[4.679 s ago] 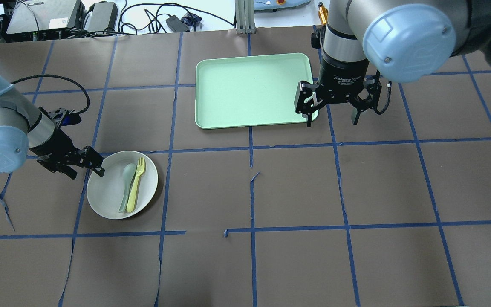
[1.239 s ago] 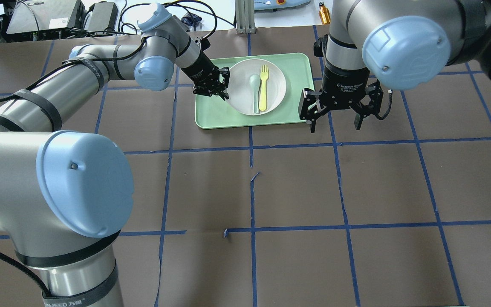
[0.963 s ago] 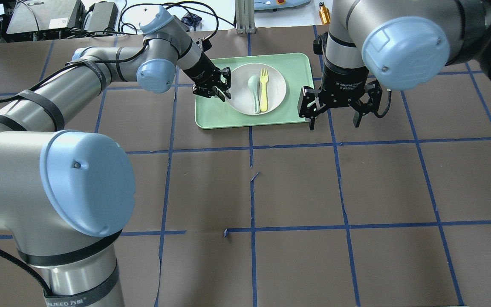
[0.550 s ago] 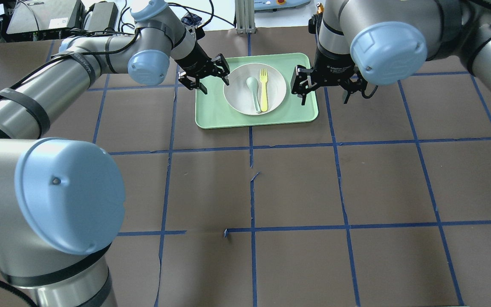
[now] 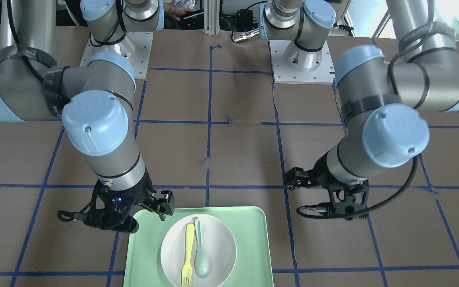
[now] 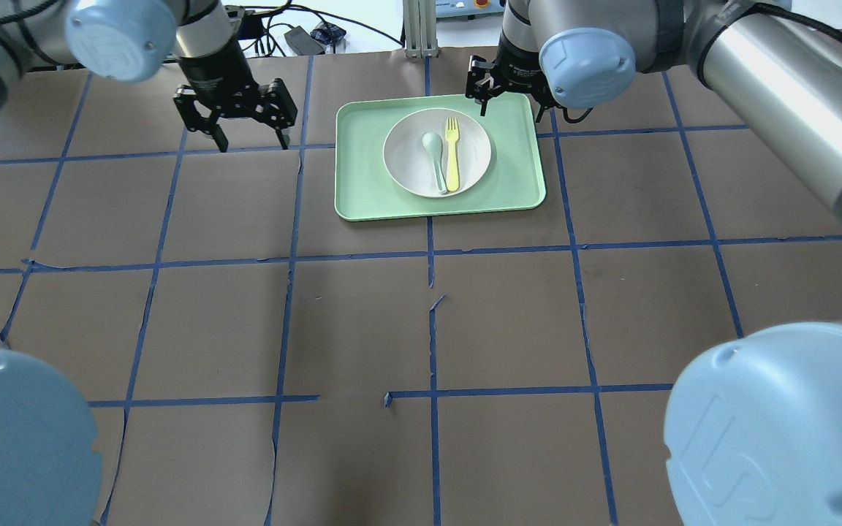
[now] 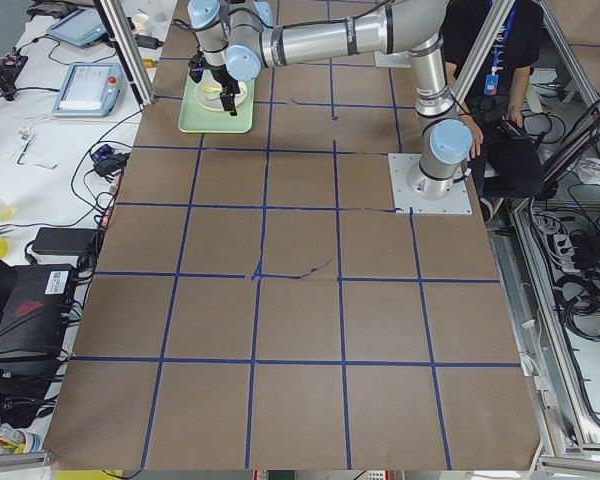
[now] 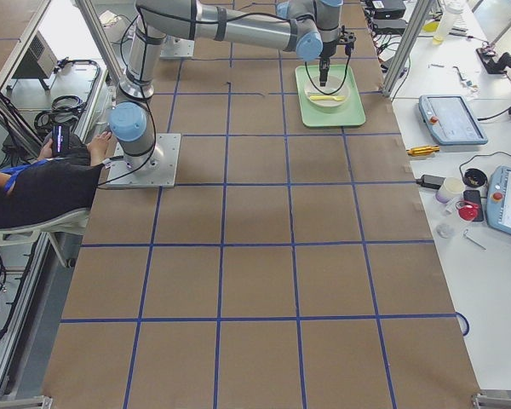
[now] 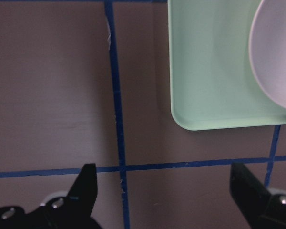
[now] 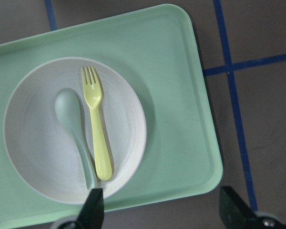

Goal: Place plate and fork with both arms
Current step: 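Release the plate and raise the left gripper while the right gripper approaches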

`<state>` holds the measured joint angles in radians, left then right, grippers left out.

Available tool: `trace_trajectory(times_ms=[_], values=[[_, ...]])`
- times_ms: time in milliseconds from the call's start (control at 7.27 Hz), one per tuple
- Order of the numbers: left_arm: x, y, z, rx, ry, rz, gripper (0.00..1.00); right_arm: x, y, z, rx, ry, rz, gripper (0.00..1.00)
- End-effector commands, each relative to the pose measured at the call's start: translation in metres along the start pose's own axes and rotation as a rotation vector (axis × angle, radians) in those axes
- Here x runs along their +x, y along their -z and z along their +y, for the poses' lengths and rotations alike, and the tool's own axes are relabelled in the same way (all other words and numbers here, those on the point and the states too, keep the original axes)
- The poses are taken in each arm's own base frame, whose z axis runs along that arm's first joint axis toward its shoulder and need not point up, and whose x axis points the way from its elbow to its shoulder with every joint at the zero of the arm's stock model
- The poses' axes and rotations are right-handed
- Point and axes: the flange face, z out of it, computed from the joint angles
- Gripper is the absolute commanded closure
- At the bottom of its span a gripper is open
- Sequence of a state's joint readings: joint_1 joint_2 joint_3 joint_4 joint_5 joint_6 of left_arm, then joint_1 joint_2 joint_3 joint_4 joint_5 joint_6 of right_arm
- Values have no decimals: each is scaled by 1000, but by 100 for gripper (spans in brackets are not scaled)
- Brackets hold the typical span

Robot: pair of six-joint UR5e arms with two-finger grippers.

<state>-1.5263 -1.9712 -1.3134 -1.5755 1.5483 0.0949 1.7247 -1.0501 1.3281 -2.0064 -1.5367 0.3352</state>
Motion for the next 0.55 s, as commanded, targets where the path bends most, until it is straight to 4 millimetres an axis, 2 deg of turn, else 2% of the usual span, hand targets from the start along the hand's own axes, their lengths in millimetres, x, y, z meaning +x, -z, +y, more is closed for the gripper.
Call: trace_trajectory(times_ms=[0, 275, 413], values=[[-56, 29, 36, -51, 21, -11, 0, -26, -49, -6, 6, -18, -62, 16], [-53, 14, 48, -81, 22, 4, 0, -39, -83, -3, -5, 2, -63, 25], [-53, 10, 51, -86, 22, 5, 0, -41, -96, -2, -19, 6, -61, 37]])
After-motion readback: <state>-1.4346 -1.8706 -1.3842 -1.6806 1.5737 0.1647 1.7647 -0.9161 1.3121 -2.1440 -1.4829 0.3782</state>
